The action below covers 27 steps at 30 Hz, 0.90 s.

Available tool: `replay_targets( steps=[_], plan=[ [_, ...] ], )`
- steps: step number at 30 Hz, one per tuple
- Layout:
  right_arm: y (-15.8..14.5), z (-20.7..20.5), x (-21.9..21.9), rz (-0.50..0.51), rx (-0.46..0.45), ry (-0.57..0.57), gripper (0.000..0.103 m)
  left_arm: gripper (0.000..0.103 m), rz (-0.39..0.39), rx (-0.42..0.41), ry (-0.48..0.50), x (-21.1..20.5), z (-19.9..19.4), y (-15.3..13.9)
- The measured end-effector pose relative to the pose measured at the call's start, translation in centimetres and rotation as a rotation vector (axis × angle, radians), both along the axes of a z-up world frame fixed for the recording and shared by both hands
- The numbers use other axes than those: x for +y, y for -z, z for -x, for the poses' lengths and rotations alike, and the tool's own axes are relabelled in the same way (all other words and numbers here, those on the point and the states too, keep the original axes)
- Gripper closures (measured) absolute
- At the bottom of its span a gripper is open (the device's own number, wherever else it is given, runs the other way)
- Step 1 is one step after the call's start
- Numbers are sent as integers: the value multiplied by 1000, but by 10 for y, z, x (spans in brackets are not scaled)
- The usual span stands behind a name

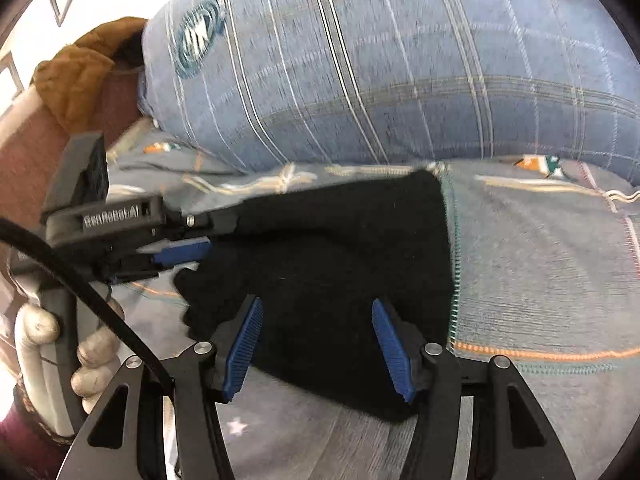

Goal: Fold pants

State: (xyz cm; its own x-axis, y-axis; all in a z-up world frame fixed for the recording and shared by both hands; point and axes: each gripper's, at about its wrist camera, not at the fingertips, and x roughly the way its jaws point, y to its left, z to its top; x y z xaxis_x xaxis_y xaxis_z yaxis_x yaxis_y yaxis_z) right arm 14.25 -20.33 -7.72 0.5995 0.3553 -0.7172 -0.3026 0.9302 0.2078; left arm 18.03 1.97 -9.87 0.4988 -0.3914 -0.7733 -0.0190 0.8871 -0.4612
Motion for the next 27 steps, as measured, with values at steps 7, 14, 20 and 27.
replay_targets(
  steps=[7, 14, 20, 27],
  plan=[
    [-11, 82, -21, 11, -83, 64, 29, 40, -325, -151, -104, -17, 102, -40],
    [27, 142, -35, 87, -16, 171, 28, 22, -550, -278, -214, -29, 172, -48],
    [48, 152, -32, 125, 57, 172, 28, 22, -566, -253, -172, -33, 192, -41],
    [39, 151, -32, 127, 26, 182, 25, 22, -536, -205, -132, -44, 190, -33]
  ],
)
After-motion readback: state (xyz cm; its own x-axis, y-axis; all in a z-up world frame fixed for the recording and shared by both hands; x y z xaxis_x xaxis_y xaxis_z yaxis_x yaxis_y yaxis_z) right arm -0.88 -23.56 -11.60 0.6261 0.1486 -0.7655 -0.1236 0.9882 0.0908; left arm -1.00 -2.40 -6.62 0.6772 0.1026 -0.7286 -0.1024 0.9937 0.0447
